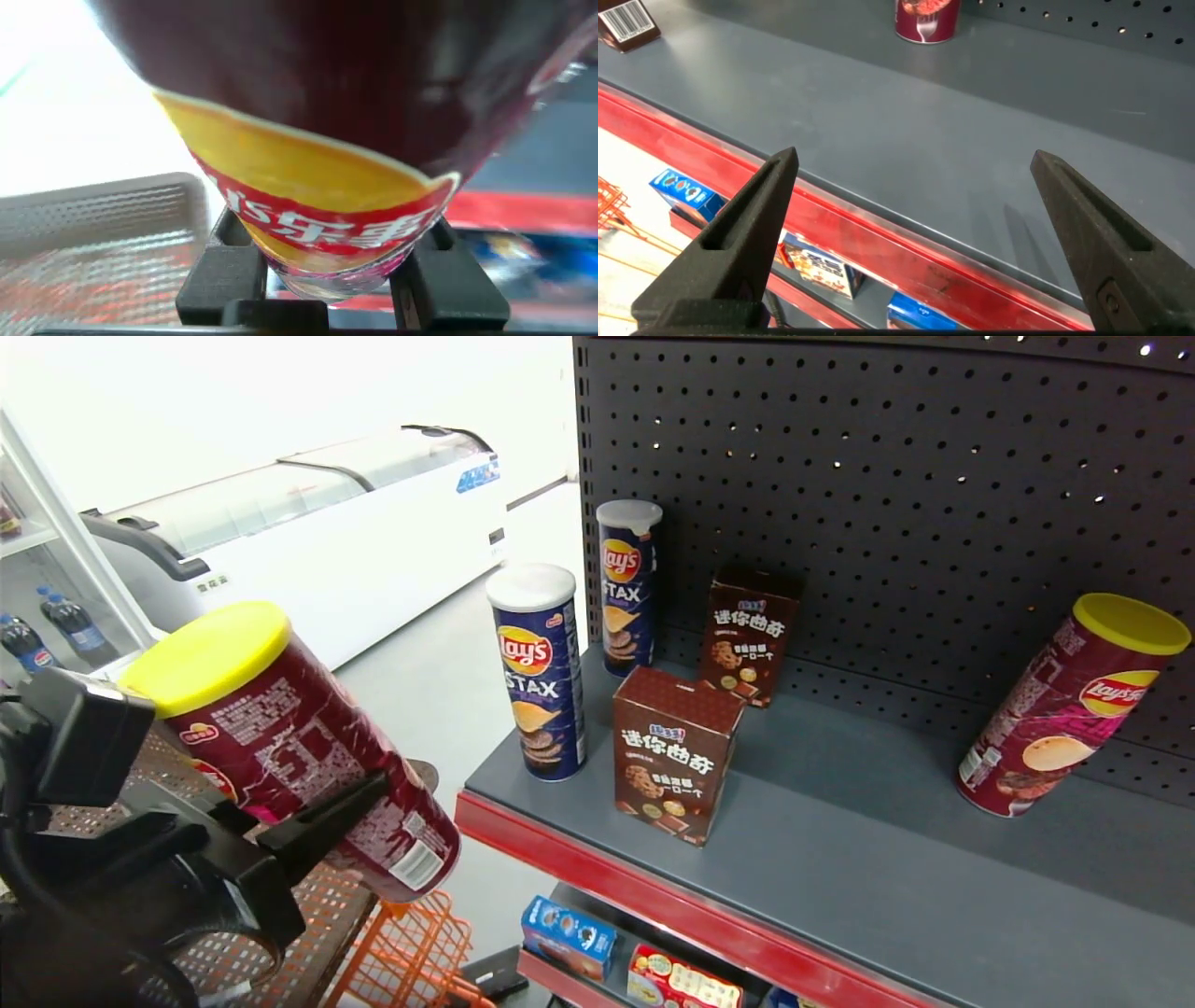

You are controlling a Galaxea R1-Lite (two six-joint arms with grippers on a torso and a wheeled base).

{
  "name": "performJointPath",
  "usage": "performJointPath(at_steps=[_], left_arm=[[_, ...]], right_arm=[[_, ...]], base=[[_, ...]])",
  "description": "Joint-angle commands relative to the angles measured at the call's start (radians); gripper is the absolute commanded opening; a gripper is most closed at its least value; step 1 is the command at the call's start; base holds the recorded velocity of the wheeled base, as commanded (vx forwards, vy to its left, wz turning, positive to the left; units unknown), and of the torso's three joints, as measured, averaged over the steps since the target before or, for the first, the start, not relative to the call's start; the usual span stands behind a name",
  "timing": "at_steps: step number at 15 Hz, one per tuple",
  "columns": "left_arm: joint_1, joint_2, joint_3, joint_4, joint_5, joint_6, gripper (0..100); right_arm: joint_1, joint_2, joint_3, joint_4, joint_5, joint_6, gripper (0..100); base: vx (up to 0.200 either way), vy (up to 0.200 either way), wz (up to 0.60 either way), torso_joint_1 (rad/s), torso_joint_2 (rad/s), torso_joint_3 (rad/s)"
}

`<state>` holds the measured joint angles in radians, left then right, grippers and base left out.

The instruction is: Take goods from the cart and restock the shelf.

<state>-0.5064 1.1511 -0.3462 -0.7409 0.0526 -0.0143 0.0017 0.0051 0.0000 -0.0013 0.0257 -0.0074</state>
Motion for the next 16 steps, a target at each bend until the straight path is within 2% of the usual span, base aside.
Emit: performJointPath(at_steps=[1,3,5,7,10,11,12,14,15,16], left_arm=[[0.022,-0.008,0.019,0.006,-0.046,0.005,0],[0.04,-0.01,0.033,0.005,-0.074,0.03,0],[0.042,0.025,0.013,-0.002,-0.114,0.033,0],[0.035,0.058,-0.033,0.0,-0.122,0.034,0],[-0.035,0.104,-0.082,-0.002,-0.203,0.048,0],[-0.066,0.121,-0.093,0.0,-0.206,0.068,0],[-0.086,0.134,-0.097,-0.002,-0.204,0.073,0],[-0.133,0.156,-0.116,-0.002,-0.207,0.073,0],[-0.185,0.162,-0.117,0.0,-0.211,0.071,0],[-0.208,0.162,-0.111,0.0,-0.226,0.071,0]], right_arm=[[0.0,0.001,0.0,0.0,0.0,0.0,100],[0.0,0.001,0.0,0.0,0.0,0.0,100],[0.0,0.001,0.0,0.0,0.0,0.0,100],[0.0,0.001,0.0,0.0,0.0,0.0,100],[0.0,0.001,0.0,0.0,0.0,0.0,100],[0.0,0.001,0.0,0.0,0.0,0.0,100],[0.0,0.001,0.0,0.0,0.0,0.0,100],[0.0,0.001,0.0,0.0,0.002,-0.002,100],[0.0,0.001,0.0,0.0,0.002,-0.002,100],[0.0,0.001,0.0,0.0,0.002,-0.002,100]], base=[[0.0,0.0,0.0,0.0,0.0,0.0],[0.0,0.0,0.0,0.0,0.0,0.0],[0.0,0.0,0.0,0.0,0.0,0.0],[0.0,0.0,0.0,0.0,0.0,0.0],[0.0,0.0,0.0,0.0,0.0,0.0],[0.0,0.0,0.0,0.0,0.0,0.0],[0.0,0.0,0.0,0.0,0.0,0.0],[0.0,0.0,0.0,0.0,0.0,0.0],[0.0,0.0,0.0,0.0,0.0,0.0],[0.0,0.0,0.0,0.0,0.0,0.0]])
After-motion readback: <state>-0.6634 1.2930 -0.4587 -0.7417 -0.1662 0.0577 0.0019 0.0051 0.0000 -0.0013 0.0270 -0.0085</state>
